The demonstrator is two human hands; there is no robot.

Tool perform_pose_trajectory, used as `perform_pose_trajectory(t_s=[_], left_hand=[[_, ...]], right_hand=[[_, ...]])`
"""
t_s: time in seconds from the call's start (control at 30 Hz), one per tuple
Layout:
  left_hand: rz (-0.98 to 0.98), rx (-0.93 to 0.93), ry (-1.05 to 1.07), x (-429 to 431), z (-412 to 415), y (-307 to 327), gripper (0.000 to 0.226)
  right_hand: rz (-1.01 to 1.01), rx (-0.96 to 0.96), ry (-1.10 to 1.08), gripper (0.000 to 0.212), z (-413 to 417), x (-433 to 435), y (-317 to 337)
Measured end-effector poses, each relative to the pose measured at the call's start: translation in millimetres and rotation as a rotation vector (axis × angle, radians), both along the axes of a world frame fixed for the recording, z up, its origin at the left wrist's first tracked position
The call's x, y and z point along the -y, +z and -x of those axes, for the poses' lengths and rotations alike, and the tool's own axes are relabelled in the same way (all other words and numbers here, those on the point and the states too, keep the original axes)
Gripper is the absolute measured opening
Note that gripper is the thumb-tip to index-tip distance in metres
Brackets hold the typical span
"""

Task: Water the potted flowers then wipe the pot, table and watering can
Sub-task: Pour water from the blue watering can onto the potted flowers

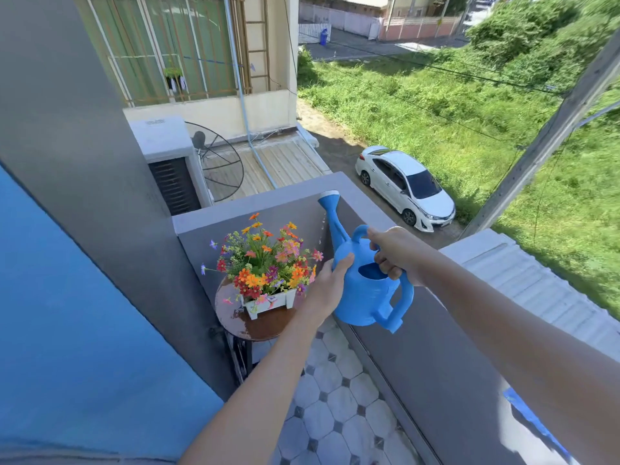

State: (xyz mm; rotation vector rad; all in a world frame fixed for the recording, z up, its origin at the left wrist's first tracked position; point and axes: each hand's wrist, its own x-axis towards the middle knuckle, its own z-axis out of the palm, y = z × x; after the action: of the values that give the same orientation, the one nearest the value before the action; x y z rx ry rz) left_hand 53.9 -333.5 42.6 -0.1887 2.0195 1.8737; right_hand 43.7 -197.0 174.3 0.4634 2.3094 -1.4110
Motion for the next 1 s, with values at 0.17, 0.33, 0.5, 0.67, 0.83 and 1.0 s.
perform_pose_trajectory(t_s=[0.17,0.33,0.5,0.67,0.83,1.0], left_hand=[[0.085,-0.059,-0.097,-32,9,30,0.057],[0.106,-0.141,-0.22,-91,23,30,0.037],[0.198,-0.195,-0.395,-164,35,25,0.052],[0.203,-0.222,-0.554,-227,41,9,0.047],[0.192,-0.228,-0.672,-277,49,-14,0.038],[0.199,-0.187,-0.715,-308,56,-38,0.04]], right_hand=[[0.098,0.02,-0.328,0.036,-7,-29,-15],[0.26,-0.071,-0.569,0.035,-19,-77,-37],[0.454,-0.138,-0.689,0.037,-30,-139,-50],[0.511,-0.223,-0.897,0.036,-37,-192,-63],[0.557,-0.226,-1.057,0.035,-31,-237,-91],[0.606,-0.189,-1.143,0.036,-26,-261,-115]])
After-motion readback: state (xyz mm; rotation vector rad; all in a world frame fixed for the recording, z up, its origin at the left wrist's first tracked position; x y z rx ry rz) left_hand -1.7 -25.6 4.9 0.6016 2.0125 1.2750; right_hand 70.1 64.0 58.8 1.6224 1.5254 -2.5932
